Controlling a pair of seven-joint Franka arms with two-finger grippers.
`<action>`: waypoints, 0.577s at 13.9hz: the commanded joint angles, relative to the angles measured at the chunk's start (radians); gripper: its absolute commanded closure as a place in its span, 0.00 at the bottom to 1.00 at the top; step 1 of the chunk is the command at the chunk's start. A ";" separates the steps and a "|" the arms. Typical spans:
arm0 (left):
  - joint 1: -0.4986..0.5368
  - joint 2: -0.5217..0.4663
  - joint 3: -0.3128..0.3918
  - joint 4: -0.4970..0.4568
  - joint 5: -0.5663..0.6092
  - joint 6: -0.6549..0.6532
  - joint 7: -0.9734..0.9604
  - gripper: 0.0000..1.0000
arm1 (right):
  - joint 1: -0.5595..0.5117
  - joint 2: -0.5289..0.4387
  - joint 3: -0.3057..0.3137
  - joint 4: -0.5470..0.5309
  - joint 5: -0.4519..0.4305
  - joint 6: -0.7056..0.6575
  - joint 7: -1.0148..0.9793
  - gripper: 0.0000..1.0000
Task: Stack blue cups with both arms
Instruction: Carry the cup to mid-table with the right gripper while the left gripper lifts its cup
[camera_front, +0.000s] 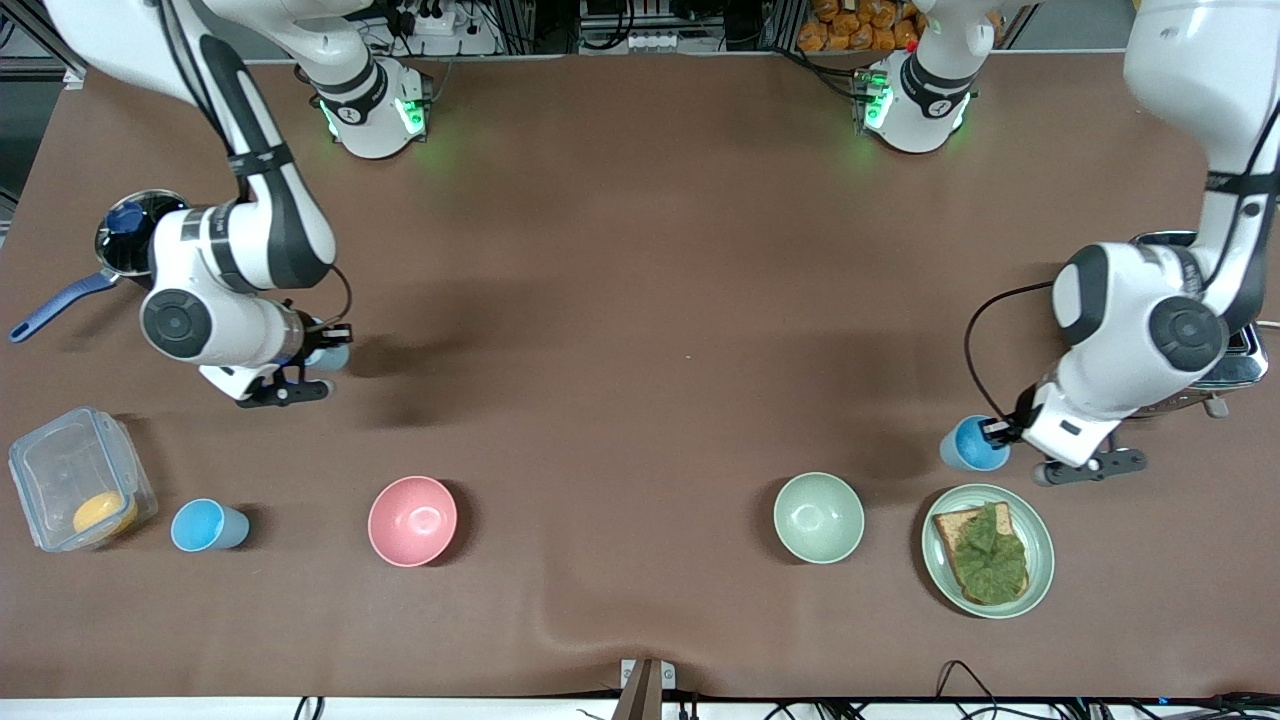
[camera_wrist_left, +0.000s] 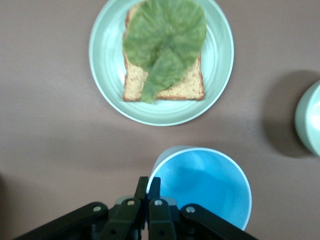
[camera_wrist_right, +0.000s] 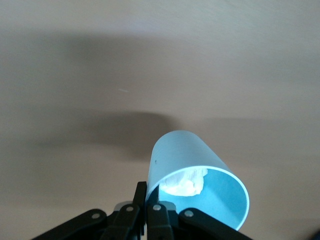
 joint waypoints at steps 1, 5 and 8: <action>0.010 -0.042 -0.007 0.059 0.005 -0.112 0.021 1.00 | 0.161 0.029 -0.003 0.073 0.110 -0.015 0.176 1.00; 0.024 -0.093 -0.007 0.056 -0.042 -0.140 0.050 1.00 | 0.367 0.130 -0.003 0.241 0.155 -0.015 0.504 1.00; 0.027 -0.156 -0.007 0.061 -0.046 -0.266 0.056 1.00 | 0.482 0.209 -0.003 0.352 0.196 -0.010 0.666 1.00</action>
